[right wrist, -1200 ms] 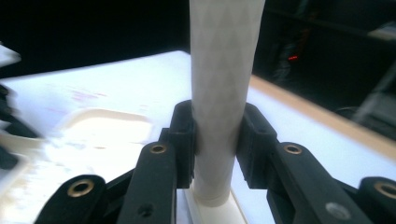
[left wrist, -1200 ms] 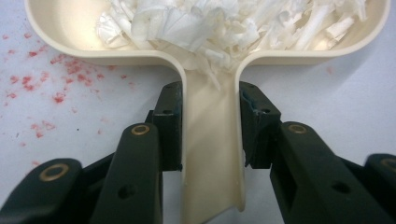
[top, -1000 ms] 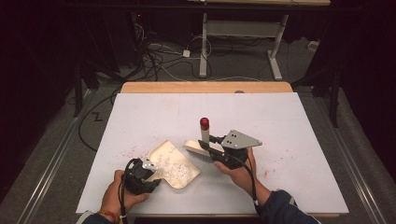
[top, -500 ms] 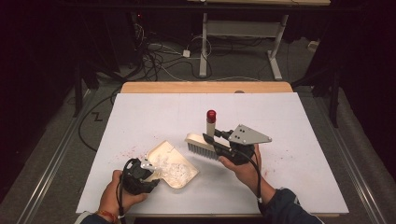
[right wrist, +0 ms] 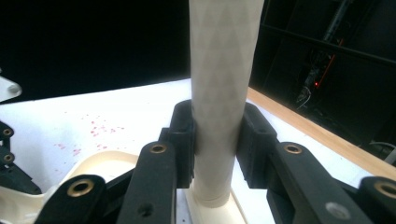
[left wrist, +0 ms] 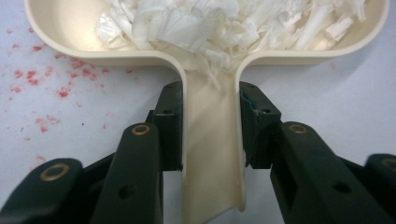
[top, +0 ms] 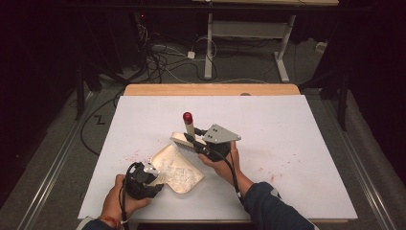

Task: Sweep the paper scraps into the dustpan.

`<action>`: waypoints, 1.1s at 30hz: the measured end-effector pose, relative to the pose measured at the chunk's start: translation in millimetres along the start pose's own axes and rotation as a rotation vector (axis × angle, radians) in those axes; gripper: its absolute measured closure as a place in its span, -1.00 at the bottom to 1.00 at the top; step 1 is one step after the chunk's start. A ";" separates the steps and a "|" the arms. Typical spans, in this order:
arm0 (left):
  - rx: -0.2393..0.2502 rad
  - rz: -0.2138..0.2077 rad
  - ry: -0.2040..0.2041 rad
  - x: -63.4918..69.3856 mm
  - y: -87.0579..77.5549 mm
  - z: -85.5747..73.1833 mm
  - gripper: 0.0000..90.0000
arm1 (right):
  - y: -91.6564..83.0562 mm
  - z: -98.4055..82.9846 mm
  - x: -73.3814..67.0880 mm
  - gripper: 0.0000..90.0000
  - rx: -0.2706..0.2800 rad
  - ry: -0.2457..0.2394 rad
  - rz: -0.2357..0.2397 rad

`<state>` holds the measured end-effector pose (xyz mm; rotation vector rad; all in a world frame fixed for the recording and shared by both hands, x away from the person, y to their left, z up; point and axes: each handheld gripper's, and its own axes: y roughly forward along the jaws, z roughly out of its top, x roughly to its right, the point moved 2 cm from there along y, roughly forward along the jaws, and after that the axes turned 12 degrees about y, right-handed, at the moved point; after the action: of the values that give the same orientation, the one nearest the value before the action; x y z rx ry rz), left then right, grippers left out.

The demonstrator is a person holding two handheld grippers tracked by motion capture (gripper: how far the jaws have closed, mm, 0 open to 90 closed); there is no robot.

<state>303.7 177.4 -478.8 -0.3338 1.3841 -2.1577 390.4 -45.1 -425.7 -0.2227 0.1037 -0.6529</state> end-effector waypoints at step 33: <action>0.013 0.031 -0.052 -10.7 2.9 3.1 0.40 | -160.1 29.7 65.3 0.59 0.021 0.052 -0.049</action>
<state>314.8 180.2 -479.1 -0.3586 1.3379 -2.1176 352.4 -203.4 -360.6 -0.1887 0.1418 -0.7085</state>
